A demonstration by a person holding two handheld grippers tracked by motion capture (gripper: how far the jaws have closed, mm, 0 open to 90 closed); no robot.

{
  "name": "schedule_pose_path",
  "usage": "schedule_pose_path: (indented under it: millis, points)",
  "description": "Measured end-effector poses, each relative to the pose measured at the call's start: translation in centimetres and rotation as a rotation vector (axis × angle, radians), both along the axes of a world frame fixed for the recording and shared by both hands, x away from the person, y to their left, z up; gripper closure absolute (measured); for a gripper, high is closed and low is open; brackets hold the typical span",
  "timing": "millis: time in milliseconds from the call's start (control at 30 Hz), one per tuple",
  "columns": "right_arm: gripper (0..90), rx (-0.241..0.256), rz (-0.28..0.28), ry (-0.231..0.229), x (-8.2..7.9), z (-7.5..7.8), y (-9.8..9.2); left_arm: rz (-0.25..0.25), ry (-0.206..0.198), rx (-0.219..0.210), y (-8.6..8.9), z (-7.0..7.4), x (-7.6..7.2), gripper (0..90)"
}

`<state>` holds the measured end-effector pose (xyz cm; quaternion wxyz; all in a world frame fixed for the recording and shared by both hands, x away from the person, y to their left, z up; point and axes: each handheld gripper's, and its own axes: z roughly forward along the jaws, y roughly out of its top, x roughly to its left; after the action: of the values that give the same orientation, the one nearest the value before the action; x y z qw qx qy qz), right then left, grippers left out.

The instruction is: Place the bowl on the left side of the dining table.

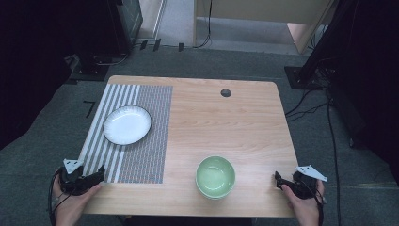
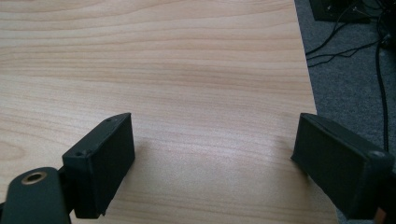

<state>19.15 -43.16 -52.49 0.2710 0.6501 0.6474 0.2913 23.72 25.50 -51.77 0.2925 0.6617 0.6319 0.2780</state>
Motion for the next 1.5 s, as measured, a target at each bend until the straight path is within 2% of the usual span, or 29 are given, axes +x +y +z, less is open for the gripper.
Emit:
schedule_pose_path:
  millis: [167,233,267,300,367,433,600,867,1067,1200,1500]
  points:
    - [15.1,0.005,-0.025,-0.003,0.0,0.1,-0.1,0.001,0.000,0.000,0.0,0.0,0.0,12.9]
    - [15.5,0.027,-0.032,-0.028,-0.1,0.4,-0.1,0.001,0.000,0.002,0.0,0.0,0.0,12.9]
    - [15.5,0.055,-0.038,-0.054,-0.3,0.8,-0.2,0.002,-0.001,0.007,-0.1,0.0,0.0,12.8]
    - [15.5,0.055,-0.038,-0.054,-0.3,0.8,-0.2,0.004,-0.004,0.016,-0.2,0.0,0.0,12.8]
    - [15.4,0.080,-0.043,-0.084,-0.3,1.5,-0.1,0.005,-0.005,0.028,-0.4,0.0,0.0,12.8]
    - [15.4,0.085,-0.043,-0.097,-0.4,1.9,0.1,0.005,0.001,0.001,-0.1,0.0,0.1,12.8]
    - [15.5,0.085,-0.029,-0.121,-0.5,2.8,0.7,0.004,0.001,0.003,-0.1,0.0,0.1,12.6]
    - [16.4,0.131,-0.012,-0.198,-1.0,5.4,1.6,0.004,0.001,0.003,-0.1,0.0,0.1,12.6]
    - [16.8,0.174,-0.018,-0.217,-1.3,6.3,1.8,0.004,0.001,0.003,-0.1,0.0,0.1,12.6]
    - [17.1,0.169,-0.002,-0.238,-1.4,7.1,2.4,0.004,0.001,0.003,-0.1,0.0,0.1,12.6]
    - [17.2,0.167,0.037,-0.249,-1.5,8.1,3.9,0.004,0.001,0.003,-0.1,0.0,0.1,12.6]
